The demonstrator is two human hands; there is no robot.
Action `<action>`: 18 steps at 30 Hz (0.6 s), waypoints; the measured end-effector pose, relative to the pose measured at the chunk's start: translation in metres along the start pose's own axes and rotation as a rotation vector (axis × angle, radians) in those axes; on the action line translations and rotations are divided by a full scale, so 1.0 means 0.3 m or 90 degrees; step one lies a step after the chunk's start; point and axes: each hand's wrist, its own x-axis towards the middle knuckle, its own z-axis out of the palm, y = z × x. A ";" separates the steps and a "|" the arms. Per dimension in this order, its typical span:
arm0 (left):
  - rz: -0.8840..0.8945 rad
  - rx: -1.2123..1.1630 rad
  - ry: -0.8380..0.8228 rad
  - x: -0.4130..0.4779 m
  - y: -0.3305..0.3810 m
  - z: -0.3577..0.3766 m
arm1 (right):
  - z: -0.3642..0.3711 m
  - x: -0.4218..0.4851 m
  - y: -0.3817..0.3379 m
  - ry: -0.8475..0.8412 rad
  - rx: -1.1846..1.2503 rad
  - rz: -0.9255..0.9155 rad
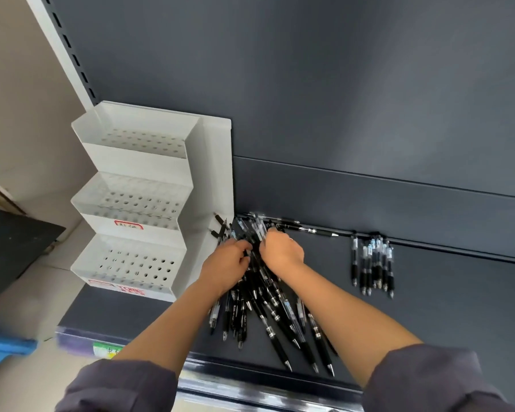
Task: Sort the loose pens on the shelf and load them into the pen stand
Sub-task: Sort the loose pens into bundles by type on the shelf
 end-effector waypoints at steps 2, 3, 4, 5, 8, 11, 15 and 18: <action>0.028 0.027 -0.004 0.018 0.015 0.008 | -0.031 0.005 0.021 0.007 0.063 0.034; 0.043 0.048 -0.009 0.028 0.029 0.014 | -0.047 0.007 0.038 0.015 0.093 0.047; 0.058 0.076 -0.014 0.037 0.041 0.020 | -0.059 0.009 0.055 0.023 0.120 0.057; 0.073 0.111 -0.018 0.047 0.056 0.027 | -0.070 0.008 0.075 0.030 0.142 0.066; 0.094 0.216 -0.032 0.070 0.083 0.053 | -0.083 -0.004 0.122 0.039 0.188 0.075; 0.075 0.270 -0.066 0.084 0.108 0.082 | -0.080 -0.011 0.147 0.040 0.231 0.069; 0.072 0.316 -0.088 0.101 0.135 0.107 | -0.086 -0.011 0.161 0.050 0.262 0.057; 0.064 0.331 -0.087 0.118 0.145 0.119 | -0.093 -0.011 0.174 0.052 0.271 0.059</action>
